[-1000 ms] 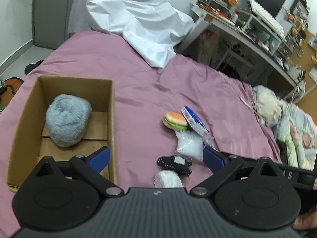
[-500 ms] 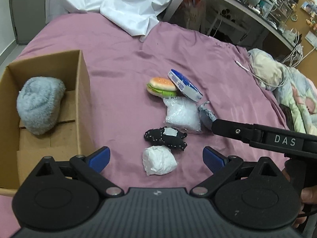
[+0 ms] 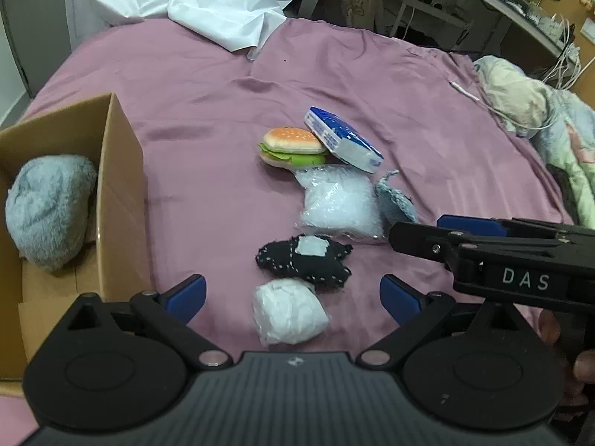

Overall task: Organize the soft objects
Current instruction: 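Grasp the small denim plush with the right tool while the left tool grasps the white tissue bundle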

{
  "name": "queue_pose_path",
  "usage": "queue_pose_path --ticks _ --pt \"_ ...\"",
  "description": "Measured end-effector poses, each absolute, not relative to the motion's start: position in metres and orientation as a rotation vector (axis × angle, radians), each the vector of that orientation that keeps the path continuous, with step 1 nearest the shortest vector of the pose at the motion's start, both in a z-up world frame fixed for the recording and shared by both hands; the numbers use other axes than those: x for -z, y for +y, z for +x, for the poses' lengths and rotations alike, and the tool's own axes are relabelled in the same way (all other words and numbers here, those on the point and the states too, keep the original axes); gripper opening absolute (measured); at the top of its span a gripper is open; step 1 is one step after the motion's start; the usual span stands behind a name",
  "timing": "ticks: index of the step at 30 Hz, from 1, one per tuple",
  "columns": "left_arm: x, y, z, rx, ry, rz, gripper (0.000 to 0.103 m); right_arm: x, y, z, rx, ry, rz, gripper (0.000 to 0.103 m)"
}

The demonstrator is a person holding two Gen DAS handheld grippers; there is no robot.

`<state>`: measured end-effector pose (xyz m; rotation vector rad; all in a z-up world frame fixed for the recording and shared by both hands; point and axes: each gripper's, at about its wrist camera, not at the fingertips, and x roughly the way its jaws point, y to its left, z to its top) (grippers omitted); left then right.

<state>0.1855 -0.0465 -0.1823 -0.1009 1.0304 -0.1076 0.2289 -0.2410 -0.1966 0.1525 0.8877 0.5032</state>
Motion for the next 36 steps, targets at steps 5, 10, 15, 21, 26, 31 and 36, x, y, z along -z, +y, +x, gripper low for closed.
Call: queue_pose_path --ticks 5,10,15,21,26,31,36 --pt "0.175 -0.047 0.191 0.108 1.024 -0.103 0.095 0.197 -0.244 0.238 -0.515 0.878 0.164 0.061" --pt "0.179 -0.05 0.194 0.106 1.042 -0.083 0.091 0.204 -0.245 0.242 -0.548 0.884 0.174 0.057" --pt "0.19 -0.056 0.197 0.116 1.087 -0.072 0.084 0.217 -0.245 0.244 -0.56 0.876 0.163 0.051" --pt "0.204 -0.058 0.203 0.113 1.144 -0.069 0.077 0.224 -0.246 0.244 -0.548 0.87 0.14 0.032" --pt "0.215 -0.052 0.208 0.081 1.184 -0.115 0.05 0.224 -0.249 0.241 -0.538 0.876 0.135 0.025" --pt "0.211 -0.051 0.206 0.085 1.165 -0.128 0.048 0.218 -0.248 0.233 -0.54 0.864 0.109 0.023" --pt "0.203 -0.048 0.201 0.085 1.141 -0.133 0.048 0.208 -0.247 0.227 -0.534 0.847 0.104 0.023"
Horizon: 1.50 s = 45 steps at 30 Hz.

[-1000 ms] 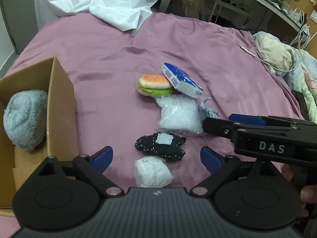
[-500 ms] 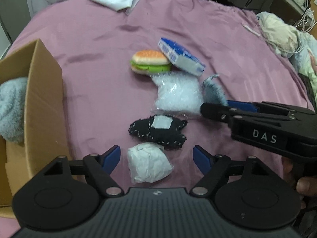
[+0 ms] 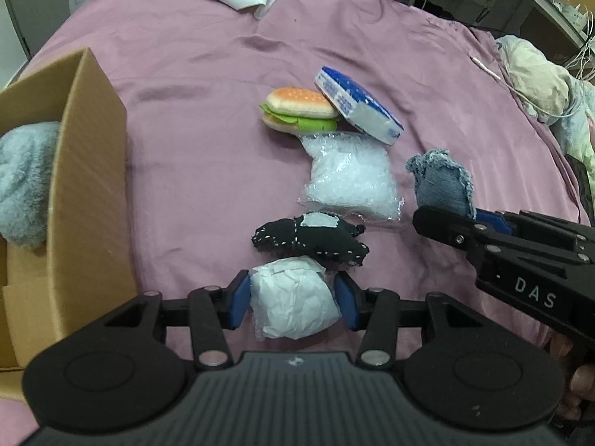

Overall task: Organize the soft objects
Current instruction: 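Grasp the small denim plush with the right tool while the left tool grasps the white tissue bundle, then carry both items to the box and open both tools to drop them in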

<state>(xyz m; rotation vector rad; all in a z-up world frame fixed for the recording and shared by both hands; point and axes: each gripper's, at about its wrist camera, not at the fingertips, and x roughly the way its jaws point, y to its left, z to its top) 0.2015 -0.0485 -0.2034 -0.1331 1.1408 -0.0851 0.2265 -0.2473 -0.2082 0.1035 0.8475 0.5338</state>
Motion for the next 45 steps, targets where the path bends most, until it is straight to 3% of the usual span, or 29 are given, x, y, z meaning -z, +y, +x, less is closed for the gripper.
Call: queue_pose_path --ticks 25,45 --pt "0.13 0.001 0.149 0.05 0.86 -0.217 0.048 0.146 -0.2 0.185 -0.564 0.734 0.044 0.024" --pt "0.106 0.108 0.114 -0.121 0.73 -0.274 0.048 0.113 -0.117 0.174 -0.683 0.66 -0.042 0.023"
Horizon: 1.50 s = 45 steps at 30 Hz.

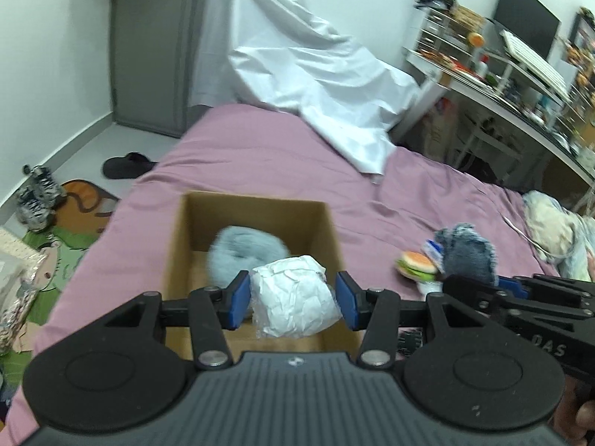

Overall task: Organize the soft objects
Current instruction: 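Carry both items to the box and open both tools to drop them in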

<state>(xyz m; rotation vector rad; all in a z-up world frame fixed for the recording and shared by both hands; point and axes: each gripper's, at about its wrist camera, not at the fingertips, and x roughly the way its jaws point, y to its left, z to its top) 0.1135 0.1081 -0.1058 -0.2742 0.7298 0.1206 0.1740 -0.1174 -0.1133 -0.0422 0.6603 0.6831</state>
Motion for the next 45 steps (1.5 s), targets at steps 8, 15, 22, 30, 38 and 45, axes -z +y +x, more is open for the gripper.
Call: queue_pose_path --ticks 8,15,22,30,38,45 --pt "0.11 0.162 0.103 -0.184 0.72 -0.315 0.048 0.107 -0.082 0.176 -0.72 0.64 -0.102 0.023" --pt "0.111 0.182 0.108 -0.169 0.712 -0.322 0.049 0.105 -0.055 0.185 -0.747 0.636 -0.151 0.023" --pt "0.119 0.183 0.118 -0.139 0.717 -0.336 0.049 0.111 -0.034 0.197 -0.755 0.65 -0.167 0.024" --pt "0.131 0.18 0.129 -0.135 0.738 -0.352 0.049 0.115 -0.025 0.217 -0.756 0.648 -0.18 0.054" --pt "0.139 0.176 0.134 -0.15 0.761 -0.337 0.049 0.115 -0.05 0.209 -0.72 0.627 -0.177 0.092" --pt "0.14 0.165 0.138 -0.163 0.783 -0.302 0.059 0.125 -0.078 0.194 -0.691 0.694 -0.168 0.099"
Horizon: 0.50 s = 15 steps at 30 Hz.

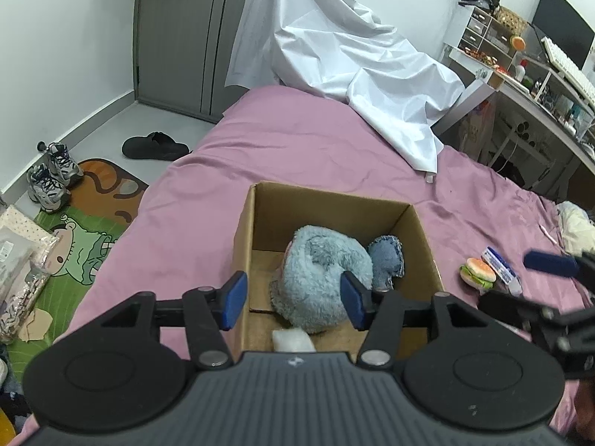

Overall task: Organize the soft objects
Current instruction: 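Carry both items to the box and open both tools to drop them in, then move the left tool toward the black plush while the right tool approaches the clear bag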

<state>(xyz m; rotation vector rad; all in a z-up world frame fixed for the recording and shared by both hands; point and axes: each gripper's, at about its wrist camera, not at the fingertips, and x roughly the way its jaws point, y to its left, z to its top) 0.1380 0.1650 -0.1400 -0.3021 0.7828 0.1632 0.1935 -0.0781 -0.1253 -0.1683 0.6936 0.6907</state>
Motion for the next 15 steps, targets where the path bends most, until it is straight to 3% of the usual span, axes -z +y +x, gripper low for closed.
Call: queue_pose_path --ticks 4,15 --pt "0.138 0.156 0.14 -0.192 0.798 -0.254 0.079 0.129 -0.105 0.192 -0.666 0.713 -0.095 0.103" --pt "0.117 0.127 0.133 -0.197 0.783 -0.225 0.088 0.127 -0.157 0.183 -0.607 0.692 -0.021 0.103"
